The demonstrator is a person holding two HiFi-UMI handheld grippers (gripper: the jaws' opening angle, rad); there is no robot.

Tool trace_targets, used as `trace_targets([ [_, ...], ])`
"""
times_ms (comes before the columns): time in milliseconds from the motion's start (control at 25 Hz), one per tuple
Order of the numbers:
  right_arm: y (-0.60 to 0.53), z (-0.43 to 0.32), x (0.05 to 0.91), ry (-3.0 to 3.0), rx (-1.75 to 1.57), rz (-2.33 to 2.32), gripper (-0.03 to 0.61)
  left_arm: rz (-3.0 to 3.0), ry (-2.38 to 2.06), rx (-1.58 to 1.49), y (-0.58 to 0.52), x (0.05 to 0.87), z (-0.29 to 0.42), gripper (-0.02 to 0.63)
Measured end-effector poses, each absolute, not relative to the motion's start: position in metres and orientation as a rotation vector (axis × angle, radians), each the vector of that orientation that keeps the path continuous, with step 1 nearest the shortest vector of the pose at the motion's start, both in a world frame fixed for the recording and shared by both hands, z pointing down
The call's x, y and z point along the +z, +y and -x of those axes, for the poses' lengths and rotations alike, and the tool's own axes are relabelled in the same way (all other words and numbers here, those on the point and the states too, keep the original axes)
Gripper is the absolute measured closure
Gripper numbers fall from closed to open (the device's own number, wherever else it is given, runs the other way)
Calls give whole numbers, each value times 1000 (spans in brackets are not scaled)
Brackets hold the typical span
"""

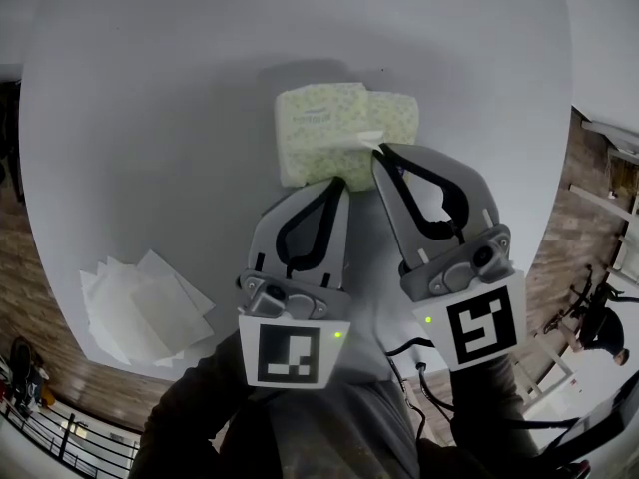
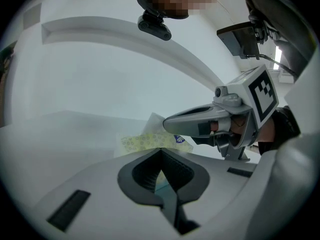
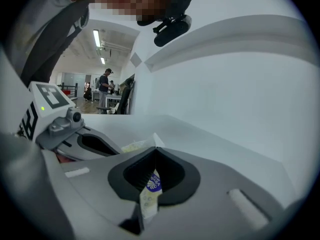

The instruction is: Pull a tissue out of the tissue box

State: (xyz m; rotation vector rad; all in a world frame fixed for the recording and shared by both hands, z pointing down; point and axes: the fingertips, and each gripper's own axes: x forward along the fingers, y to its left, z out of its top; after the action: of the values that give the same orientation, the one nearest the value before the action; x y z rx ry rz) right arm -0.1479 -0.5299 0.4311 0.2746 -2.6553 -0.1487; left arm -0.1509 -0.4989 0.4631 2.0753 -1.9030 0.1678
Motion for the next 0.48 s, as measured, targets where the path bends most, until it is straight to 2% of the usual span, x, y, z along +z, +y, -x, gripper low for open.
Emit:
trace_targets([
  [240, -517, 147, 368, -2781, -52, -251, 574, -2081, -1933, 187, -499, 459, 151, 614],
  [480, -508, 139, 258, -2940, -104, -306, 574, -2098, -1959, 116, -481, 415, 148, 614],
])
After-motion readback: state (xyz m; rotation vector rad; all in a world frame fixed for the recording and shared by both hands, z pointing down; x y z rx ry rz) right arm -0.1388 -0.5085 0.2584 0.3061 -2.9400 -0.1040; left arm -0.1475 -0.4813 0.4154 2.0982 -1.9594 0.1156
